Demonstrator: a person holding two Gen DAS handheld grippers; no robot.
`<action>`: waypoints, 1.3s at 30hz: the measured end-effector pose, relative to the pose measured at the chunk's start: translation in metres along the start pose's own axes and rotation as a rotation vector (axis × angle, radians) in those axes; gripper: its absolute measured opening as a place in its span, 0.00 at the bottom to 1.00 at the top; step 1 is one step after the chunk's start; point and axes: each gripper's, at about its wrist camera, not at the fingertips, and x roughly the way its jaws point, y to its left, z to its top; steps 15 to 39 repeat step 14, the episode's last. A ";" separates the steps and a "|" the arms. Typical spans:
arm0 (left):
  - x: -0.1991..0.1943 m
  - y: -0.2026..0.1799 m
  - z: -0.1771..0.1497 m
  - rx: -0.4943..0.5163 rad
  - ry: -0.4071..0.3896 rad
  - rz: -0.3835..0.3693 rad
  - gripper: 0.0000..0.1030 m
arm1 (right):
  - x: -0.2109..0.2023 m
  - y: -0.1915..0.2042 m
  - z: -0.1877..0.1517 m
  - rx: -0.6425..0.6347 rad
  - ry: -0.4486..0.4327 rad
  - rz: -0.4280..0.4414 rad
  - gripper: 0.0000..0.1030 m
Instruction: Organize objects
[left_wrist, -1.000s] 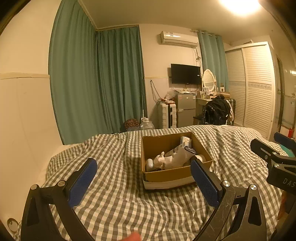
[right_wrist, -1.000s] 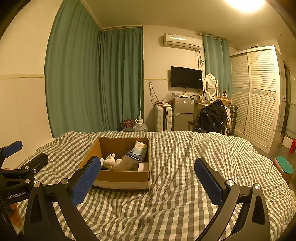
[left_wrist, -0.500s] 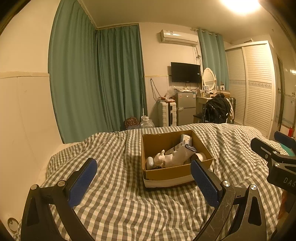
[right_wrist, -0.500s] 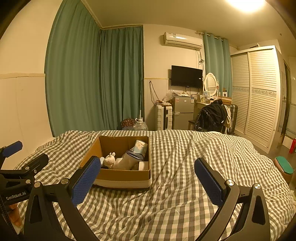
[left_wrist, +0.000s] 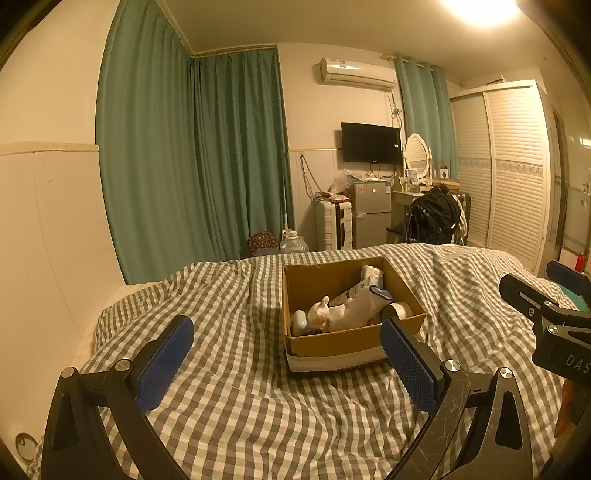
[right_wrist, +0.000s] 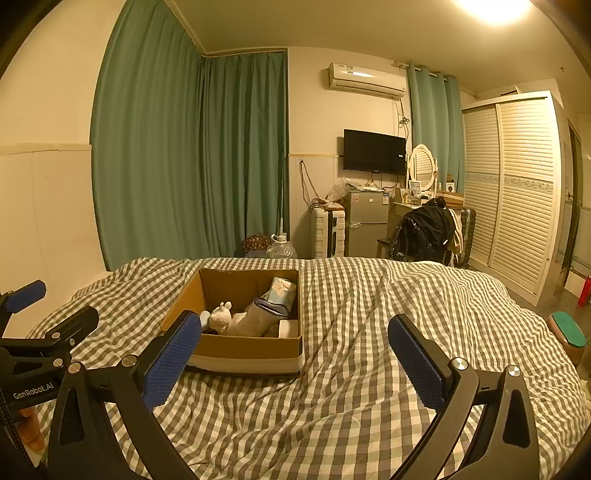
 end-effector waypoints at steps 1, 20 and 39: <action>0.000 0.000 0.000 0.000 0.000 0.000 1.00 | 0.000 0.000 0.000 0.000 0.000 0.000 0.99; 0.000 -0.003 -0.004 0.002 0.004 0.004 1.00 | 0.003 0.000 -0.004 -0.006 0.008 0.008 0.99; 0.000 -0.003 -0.004 0.002 0.004 0.004 1.00 | 0.003 0.000 -0.004 -0.006 0.008 0.008 0.99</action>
